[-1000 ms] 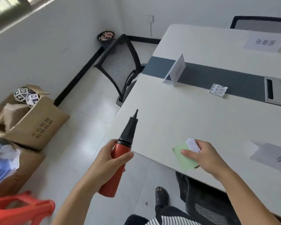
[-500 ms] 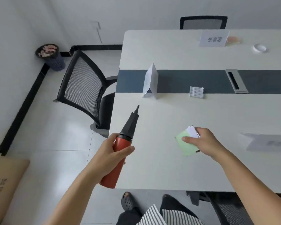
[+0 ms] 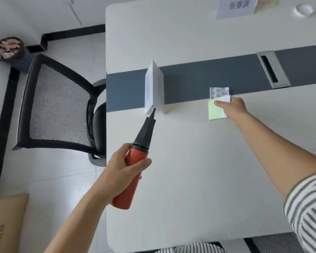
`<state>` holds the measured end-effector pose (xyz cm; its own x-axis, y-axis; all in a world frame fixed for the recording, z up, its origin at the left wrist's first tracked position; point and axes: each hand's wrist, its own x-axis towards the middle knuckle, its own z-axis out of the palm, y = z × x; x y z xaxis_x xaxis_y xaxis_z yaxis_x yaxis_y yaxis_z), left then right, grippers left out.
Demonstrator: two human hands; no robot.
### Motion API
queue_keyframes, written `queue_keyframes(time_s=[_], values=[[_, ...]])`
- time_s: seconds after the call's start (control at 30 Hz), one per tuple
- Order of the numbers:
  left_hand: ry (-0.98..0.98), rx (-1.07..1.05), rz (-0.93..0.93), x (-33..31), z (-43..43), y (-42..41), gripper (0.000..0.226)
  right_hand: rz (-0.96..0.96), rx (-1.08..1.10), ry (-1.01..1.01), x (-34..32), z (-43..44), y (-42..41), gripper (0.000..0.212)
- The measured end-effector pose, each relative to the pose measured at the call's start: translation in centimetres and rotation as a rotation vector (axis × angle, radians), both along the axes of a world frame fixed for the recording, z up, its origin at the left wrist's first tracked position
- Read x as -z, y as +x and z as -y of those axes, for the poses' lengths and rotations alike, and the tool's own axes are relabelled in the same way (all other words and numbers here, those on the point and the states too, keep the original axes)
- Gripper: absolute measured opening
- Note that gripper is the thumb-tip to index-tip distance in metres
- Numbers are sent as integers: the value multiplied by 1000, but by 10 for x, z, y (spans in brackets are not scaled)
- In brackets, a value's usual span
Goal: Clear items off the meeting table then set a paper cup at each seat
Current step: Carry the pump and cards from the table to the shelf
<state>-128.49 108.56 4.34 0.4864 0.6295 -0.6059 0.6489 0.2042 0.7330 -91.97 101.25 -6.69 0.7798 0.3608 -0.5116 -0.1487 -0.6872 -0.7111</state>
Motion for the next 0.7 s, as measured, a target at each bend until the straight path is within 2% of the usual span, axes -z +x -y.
queue_keyframes(time_s=[0.07, 0.17, 0.27, 0.37, 0.53, 0.7], values=[[1, -12, -36, 8, -13, 19, 25, 42, 41, -64, 19, -28, 28, 43], [4, -27, -66, 19, -31, 42, 25, 150, 1, -265, 46, -57, 49, 54], [-13, -52, -88, 30, -43, 59, 24, 312, -61, -427, 60, -71, 47, 52], [-40, -55, -118, 40, -48, 71, 23, 335, -9, -394, 65, -72, 50, 50], [-65, -16, -146, 48, -51, 87, 25, 226, 47, -269, 61, -71, 55, 90], [-42, 7, -120, 38, -52, 87, 25, 163, 101, -218, 53, -69, 48, 99]])
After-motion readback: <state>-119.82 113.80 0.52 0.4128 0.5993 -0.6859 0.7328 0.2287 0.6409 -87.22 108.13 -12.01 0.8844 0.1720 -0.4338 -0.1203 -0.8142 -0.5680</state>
